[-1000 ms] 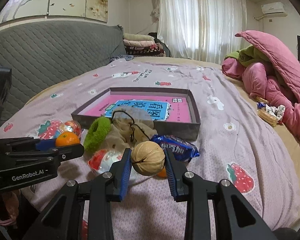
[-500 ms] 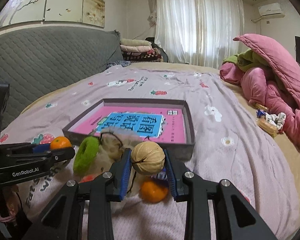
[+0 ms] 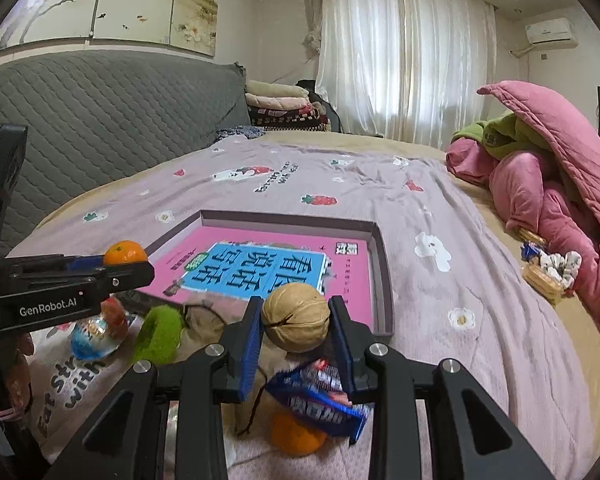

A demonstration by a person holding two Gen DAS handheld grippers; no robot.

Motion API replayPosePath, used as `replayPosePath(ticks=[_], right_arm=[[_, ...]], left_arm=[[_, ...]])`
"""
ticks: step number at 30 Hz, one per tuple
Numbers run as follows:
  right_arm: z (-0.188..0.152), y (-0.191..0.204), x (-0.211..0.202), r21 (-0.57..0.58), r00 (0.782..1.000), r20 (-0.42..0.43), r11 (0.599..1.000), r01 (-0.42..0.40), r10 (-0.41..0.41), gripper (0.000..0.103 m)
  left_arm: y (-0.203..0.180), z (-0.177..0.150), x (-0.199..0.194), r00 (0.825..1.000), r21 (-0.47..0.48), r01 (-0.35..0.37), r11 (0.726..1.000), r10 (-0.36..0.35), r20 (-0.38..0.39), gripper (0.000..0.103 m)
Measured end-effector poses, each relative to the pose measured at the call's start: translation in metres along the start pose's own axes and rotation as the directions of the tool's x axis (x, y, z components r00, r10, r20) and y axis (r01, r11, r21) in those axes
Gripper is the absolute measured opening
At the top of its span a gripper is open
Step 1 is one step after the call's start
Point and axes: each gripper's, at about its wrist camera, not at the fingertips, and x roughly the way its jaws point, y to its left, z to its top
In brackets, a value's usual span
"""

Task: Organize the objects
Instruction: 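Lift the orange with the left gripper while the right gripper carries the walnut over the tray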

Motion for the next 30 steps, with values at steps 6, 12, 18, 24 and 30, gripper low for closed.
replayPosePath(ticks=[6,12,18,24,30], right_arm=[[0.007,-0.004,0.009,-0.009,1.000,0.005,1.000,0.005,-0.005,0.033],[0.020,-0.010,0.021,-0.003,1.000,0.009,1.000,0.010,-0.010,0.033],[0.036,-0.014,0.035,-0.006,1.000,0.020,1.000,0.013,-0.013,0.033],[0.046,-0.020,0.052,-0.006,1.000,0.007,1.000,0.009,-0.009,0.033],[0.057,-0.019,0.064,-0.028,1.000,0.015,1.000,0.011,-0.011,0.033]], left_arm=[[0.002,0.008,0.008,1.000,0.015,0.004,1.000,-0.004,-0.002,0.039],[0.010,0.015,0.018,1.000,0.014,0.016,1.000,-0.016,-0.014,0.039],[0.021,0.033,0.029,1.000,0.003,0.004,1.000,-0.004,-0.009,0.039],[0.027,0.045,0.039,1.000,-0.015,0.012,1.000,-0.012,-0.007,0.039],[0.032,0.048,0.049,1.000,-0.019,0.003,1.000,-0.003,-0.013,0.039]])
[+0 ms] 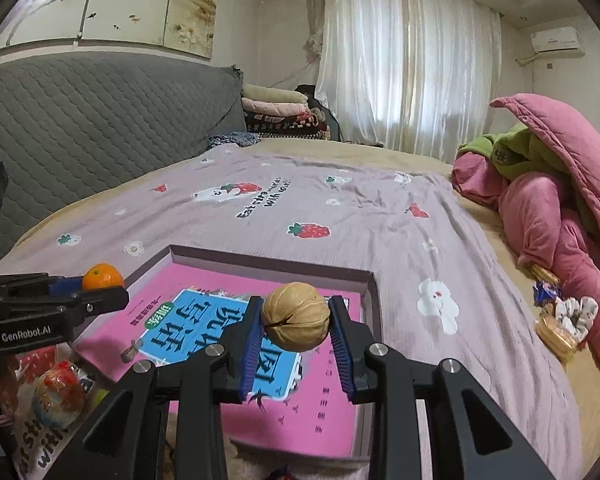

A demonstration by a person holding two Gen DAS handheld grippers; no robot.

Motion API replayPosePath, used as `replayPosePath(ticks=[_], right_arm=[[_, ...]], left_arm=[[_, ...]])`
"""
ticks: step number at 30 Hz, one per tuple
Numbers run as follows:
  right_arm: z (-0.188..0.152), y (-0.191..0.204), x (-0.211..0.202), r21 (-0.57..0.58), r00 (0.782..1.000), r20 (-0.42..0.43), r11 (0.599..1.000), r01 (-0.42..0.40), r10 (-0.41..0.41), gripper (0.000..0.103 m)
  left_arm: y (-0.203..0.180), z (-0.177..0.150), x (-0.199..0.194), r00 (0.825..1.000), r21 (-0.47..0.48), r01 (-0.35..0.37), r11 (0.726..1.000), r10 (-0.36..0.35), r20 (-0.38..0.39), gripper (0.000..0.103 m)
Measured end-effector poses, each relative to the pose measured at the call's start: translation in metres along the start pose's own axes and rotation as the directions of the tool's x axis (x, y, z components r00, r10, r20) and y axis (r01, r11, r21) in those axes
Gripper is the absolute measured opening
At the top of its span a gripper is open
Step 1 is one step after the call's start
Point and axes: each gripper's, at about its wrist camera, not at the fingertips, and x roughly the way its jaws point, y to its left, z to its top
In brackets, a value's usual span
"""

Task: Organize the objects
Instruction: 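Lift the orange with the left gripper while the right gripper carries the walnut over the tray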

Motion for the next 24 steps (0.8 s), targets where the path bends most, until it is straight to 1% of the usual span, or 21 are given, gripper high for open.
replayPosePath(ticks=[3,6,11,21,24], right_arm=[[0.001,0.000,0.010,-0.007,1.000,-0.016,1.000,-0.003,0.003,0.033],[-0.005,-0.001,0.018,0.000,0.999,-0.048,1.000,-0.014,0.014,0.033],[-0.013,0.000,0.024,-0.001,0.996,-0.088,1.000,-0.024,0.024,0.033],[-0.023,0.000,0.035,0.008,0.986,-0.161,0.999,-0.045,0.046,0.033],[-0.025,0.000,0.039,-0.001,0.982,-0.185,0.999,-0.039,0.039,0.033]], left_arm=[[0.002,-0.001,0.007,1.000,-0.001,-0.008,1.000,0.008,-0.018,0.039],[0.003,-0.002,0.014,0.999,-0.003,-0.015,1.000,0.014,-0.040,0.039],[0.004,-0.006,0.022,0.997,-0.009,-0.005,1.000,0.004,-0.073,0.039],[0.005,-0.013,0.032,0.994,-0.016,-0.016,1.000,0.015,-0.112,0.039],[0.003,-0.015,0.034,0.993,-0.008,-0.021,1.000,0.020,-0.120,0.039]])
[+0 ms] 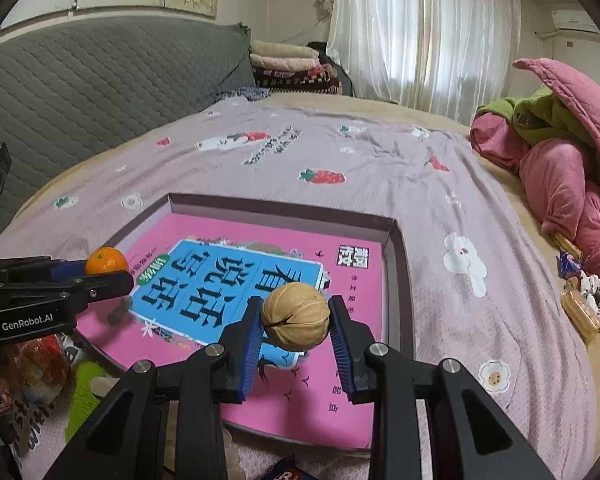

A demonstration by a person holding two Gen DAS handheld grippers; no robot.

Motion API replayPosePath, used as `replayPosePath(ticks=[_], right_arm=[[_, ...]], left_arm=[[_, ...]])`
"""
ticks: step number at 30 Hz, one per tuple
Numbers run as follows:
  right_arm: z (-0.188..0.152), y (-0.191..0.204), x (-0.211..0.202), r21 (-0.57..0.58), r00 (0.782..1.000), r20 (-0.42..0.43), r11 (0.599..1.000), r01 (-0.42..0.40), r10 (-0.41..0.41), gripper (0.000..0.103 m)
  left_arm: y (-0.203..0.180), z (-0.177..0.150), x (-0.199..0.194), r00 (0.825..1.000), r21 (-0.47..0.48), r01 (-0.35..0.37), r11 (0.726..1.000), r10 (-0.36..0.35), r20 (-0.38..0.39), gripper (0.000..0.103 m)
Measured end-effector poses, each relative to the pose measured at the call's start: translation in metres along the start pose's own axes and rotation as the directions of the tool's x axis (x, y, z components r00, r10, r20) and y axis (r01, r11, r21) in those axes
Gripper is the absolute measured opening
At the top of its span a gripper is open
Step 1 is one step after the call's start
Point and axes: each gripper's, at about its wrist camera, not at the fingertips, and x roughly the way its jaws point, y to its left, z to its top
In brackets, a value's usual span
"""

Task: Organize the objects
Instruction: 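Lift the orange with the left gripper while the right gripper carries the walnut over the tray, then open the left gripper over the pink book while the right gripper releases the walnut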

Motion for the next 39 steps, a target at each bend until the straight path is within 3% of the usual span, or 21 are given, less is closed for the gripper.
replayPosePath(ticks=[17,39], right_arm=[[-0.010,0.005,0.017,-0.022,0.992,-0.124,1.000,0.006,-0.009,0.033],[-0.013,0.002,0.023,0.006,0.984,-0.178,1.000,-0.006,0.007,0.033]], left_arm=[[-0.002,-0.005,0.011,0.999,0.012,-0.001,1.000,0.002,-0.048,0.040],[-0.001,-0.009,0.024,0.994,0.016,-0.016,1.000,0.018,-0.106,0.040]])
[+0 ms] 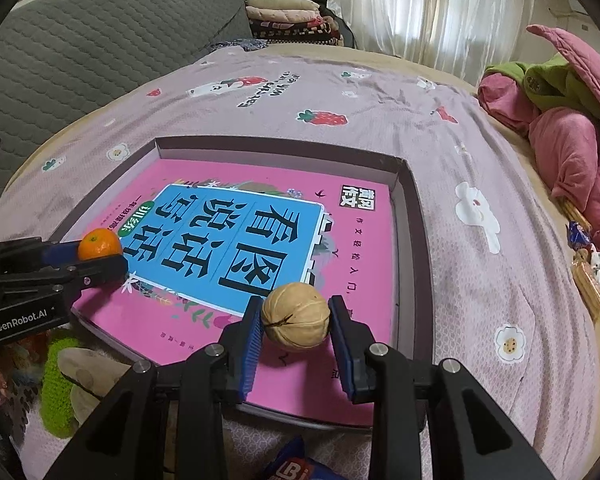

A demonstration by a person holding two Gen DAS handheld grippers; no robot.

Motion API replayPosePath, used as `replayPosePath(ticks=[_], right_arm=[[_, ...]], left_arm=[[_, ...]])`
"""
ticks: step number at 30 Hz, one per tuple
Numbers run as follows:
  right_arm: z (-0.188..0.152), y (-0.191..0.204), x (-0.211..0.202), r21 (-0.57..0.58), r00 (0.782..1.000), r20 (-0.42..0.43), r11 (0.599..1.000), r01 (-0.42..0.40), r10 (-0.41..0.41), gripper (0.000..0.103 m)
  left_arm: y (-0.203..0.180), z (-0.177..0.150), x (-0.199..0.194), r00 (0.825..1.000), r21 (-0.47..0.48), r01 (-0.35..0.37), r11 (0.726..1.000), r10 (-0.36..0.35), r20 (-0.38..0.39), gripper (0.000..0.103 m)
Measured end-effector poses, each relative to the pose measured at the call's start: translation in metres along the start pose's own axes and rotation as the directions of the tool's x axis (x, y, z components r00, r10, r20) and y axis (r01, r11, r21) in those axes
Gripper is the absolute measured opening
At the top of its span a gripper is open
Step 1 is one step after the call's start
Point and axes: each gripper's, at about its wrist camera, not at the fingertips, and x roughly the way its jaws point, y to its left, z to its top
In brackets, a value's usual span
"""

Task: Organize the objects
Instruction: 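Open the left gripper over the pink book while the right gripper releases the walnut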

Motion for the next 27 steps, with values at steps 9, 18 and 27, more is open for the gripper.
replayPosePath(ticks=[9,18,27], right_arm=[[-0.001,-0.003,0.003,0.024,1.000,-0.020,0.999,-0.022,0.022,0.033],[-0.001,-0.006,-0.001,0.033,1.000,-0.012,0.999,-0.019,0.020,0.036],[0.002,-0.008,-0.008,0.037,1.000,0.010,0.999,-0.018,0.018,0.039]], left_arm=[[-0.001,0.000,-0.004,1.000,0.001,-0.001,1.000,0.001,0.002,0.047],[-0.002,0.001,-0.015,1.000,0.003,-0.006,1.000,0.006,0.021,0.050],[-0.004,-0.004,-0.028,0.999,-0.015,-0.014,1.000,0.015,0.041,0.051]])
